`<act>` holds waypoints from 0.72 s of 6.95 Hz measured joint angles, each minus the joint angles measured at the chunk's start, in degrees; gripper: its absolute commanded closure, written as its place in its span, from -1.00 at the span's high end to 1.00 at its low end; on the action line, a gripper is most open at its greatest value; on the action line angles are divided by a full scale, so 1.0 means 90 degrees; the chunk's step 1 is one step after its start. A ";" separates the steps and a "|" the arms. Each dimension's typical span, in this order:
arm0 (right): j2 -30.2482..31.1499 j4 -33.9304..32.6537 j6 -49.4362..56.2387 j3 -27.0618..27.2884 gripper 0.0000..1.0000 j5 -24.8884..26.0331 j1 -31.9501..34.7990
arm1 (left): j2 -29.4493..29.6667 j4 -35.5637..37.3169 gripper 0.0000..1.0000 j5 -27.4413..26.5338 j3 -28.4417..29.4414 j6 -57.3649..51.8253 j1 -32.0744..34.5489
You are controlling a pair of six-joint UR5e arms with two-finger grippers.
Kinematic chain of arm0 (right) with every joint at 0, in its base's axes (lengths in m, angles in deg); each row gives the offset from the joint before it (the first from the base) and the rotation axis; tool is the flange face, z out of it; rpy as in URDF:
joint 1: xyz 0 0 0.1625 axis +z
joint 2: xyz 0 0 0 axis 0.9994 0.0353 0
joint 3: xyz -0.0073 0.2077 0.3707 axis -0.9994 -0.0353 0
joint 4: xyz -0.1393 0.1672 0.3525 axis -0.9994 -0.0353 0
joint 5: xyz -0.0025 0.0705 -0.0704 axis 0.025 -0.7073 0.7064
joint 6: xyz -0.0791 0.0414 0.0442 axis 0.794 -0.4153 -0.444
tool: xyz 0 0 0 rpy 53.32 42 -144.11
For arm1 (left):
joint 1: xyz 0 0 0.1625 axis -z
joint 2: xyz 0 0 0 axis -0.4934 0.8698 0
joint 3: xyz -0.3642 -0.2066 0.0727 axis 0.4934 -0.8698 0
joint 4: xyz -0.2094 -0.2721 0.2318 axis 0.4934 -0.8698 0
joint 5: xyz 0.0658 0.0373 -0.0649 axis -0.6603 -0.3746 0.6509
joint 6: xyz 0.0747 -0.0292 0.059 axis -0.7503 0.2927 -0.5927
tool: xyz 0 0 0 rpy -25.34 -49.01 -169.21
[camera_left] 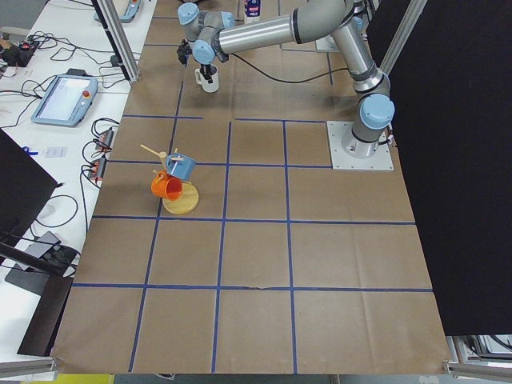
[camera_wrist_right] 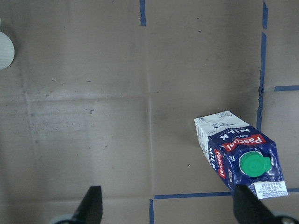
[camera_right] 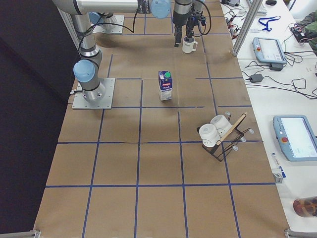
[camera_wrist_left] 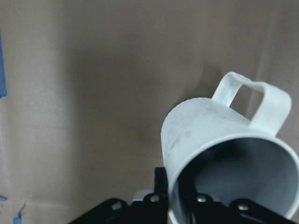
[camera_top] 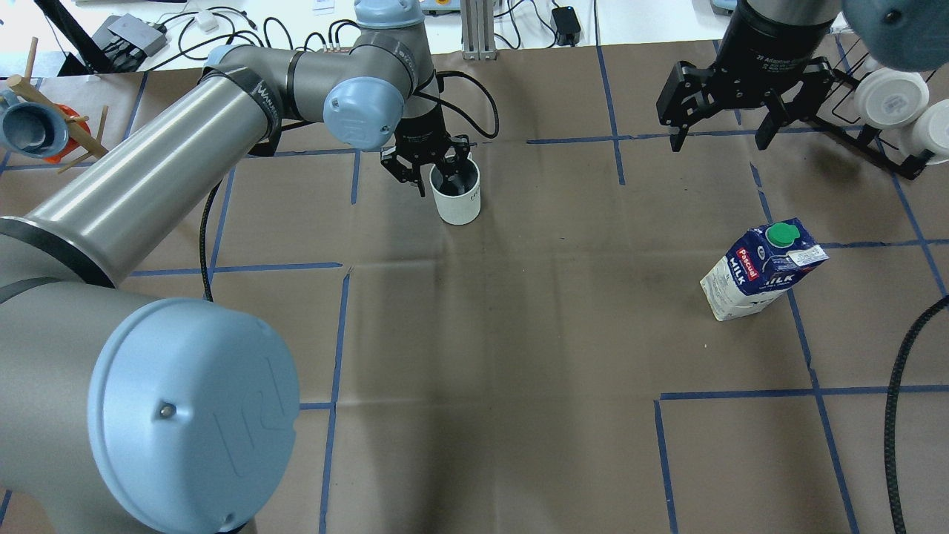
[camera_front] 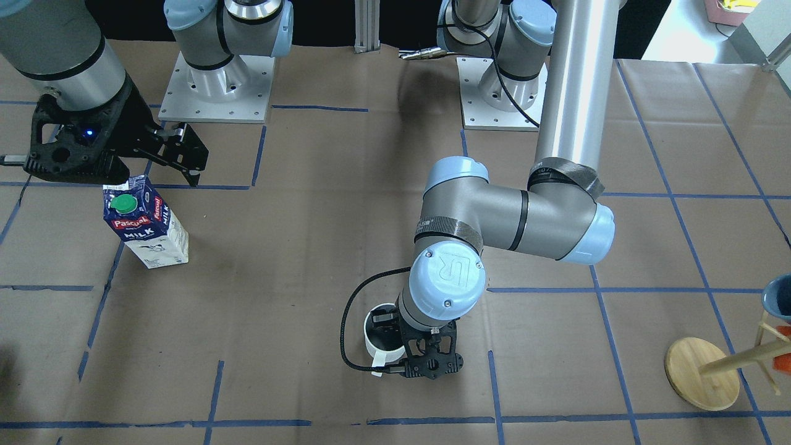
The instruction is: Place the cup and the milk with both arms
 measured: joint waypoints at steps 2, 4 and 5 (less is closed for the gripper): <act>0.0000 0.0000 0.0004 -0.0003 1.00 -0.0004 0.0000 | -0.0269 -0.0100 1.00 -0.0034 0.0017 -0.0060 -0.0014; -0.0002 0.0000 0.0032 -0.0002 1.00 -0.0004 0.0000 | -0.0976 -0.0607 1.00 -0.0445 -0.0039 -0.0244 -0.0089; -0.0001 0.0006 0.0075 0.0002 1.00 0.0008 -0.0006 | -0.1455 -0.1075 0.99 -0.0609 -0.0081 -0.0444 -0.0143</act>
